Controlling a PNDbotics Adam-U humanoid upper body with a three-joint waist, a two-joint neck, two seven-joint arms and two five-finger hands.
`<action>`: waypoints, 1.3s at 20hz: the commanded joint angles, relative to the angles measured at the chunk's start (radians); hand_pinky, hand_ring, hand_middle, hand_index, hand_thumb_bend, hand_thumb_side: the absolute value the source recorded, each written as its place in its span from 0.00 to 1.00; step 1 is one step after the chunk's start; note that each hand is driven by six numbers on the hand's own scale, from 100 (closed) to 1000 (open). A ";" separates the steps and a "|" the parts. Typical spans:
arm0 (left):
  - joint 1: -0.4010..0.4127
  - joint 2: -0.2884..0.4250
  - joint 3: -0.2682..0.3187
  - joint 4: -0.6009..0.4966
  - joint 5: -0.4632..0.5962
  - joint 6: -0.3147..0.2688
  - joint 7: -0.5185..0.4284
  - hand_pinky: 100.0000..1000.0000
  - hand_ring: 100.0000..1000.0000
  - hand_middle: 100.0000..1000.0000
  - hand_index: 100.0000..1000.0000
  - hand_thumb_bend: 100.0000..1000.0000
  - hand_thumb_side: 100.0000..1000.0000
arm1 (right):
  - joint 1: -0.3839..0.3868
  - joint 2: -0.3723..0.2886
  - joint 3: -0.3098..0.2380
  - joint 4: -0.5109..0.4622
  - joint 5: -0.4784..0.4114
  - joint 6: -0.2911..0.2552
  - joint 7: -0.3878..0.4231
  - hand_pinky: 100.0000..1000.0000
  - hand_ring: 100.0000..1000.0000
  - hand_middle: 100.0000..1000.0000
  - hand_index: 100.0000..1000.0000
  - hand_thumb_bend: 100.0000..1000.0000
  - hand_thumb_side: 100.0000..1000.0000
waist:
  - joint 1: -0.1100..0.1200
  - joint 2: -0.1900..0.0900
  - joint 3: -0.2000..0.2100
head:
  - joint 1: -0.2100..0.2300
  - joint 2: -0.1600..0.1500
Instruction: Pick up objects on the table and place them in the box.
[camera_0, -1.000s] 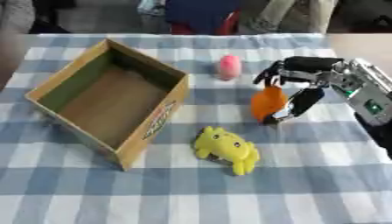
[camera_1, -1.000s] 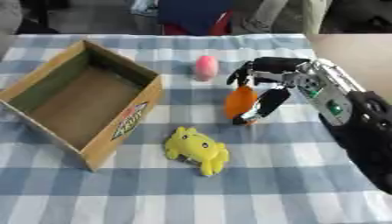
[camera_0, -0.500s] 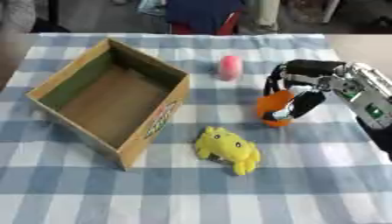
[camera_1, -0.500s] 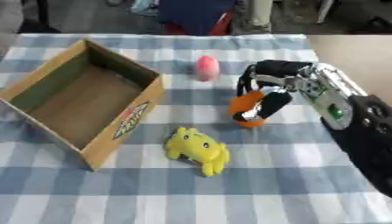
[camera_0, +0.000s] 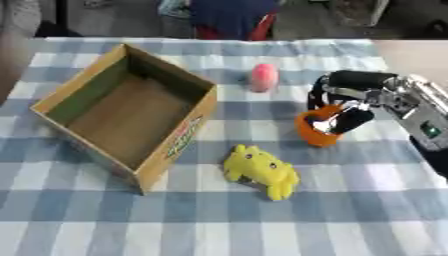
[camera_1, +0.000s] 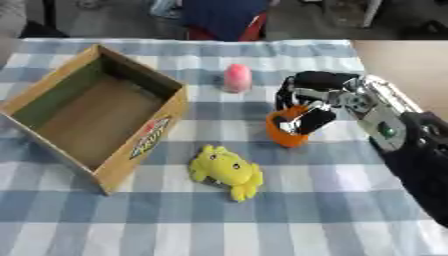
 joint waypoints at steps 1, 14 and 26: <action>-0.012 0.015 0.000 -0.019 0.005 0.000 0.000 0.23 0.66 0.56 0.80 0.00 0.65 | -0.011 -0.033 -0.005 -0.016 -0.018 0.004 -0.002 0.45 0.57 0.28 0.46 0.00 0.19 | 0.001 -0.019 -0.001 | 0.001 -0.013; -0.014 0.016 0.001 -0.019 0.007 0.001 0.001 0.23 0.67 0.56 0.80 0.00 0.65 | -0.005 -0.054 -0.021 -0.067 -0.085 0.025 -0.097 0.39 0.50 0.20 0.28 0.00 0.24 | 0.002 -0.023 -0.011 | 0.001 -0.016; -0.012 0.015 0.000 -0.019 0.009 0.002 0.001 0.23 0.67 0.56 0.80 0.00 0.65 | -0.046 -0.061 -0.043 -0.179 -0.192 0.099 -0.166 0.36 0.46 0.16 0.21 0.00 0.24 | 0.001 -0.024 -0.013 | -0.003 -0.012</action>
